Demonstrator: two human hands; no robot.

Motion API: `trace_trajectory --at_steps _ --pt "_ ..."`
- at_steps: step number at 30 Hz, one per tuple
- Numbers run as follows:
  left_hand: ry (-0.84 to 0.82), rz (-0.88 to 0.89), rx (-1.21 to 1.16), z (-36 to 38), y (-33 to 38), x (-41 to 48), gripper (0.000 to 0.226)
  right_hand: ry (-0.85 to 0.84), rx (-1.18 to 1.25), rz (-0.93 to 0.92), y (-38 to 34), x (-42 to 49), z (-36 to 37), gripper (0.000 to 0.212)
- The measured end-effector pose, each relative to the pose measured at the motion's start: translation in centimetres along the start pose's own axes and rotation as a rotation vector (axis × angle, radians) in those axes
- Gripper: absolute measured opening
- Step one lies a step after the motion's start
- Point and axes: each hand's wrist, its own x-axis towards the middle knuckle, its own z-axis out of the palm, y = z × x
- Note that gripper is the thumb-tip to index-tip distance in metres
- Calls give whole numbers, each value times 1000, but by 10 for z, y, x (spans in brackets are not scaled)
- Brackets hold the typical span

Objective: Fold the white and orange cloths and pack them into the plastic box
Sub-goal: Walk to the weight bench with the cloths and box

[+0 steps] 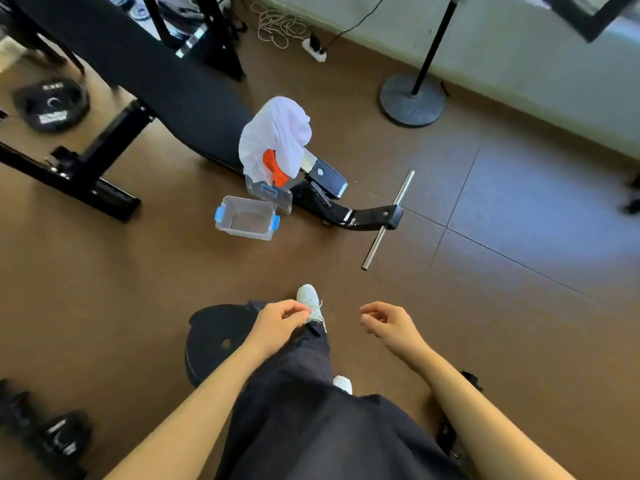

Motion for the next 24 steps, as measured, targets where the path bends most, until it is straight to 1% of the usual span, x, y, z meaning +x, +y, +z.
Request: trace_trajectory --at_steps 6,9,15,19,21,24 --pt "43 29 -25 -56 56 103 12 -141 -137 11 -92 107 -16 16" --pt "66 20 -29 -91 80 150 12 -152 -202 -29 -142 167 -30 17" --pt "169 -50 -74 -157 123 240 15 -162 -132 -53 -243 291 -53 14" --pt "240 -106 -102 -192 141 307 14 -155 -88 -96 -283 394 -54 13" --pt "273 -127 -104 -211 152 352 14 -156 -92 -82 -301 458 -50 12" --pt "277 -171 -107 -238 165 422 16 -125 -60 -38 -318 547 -45 13"
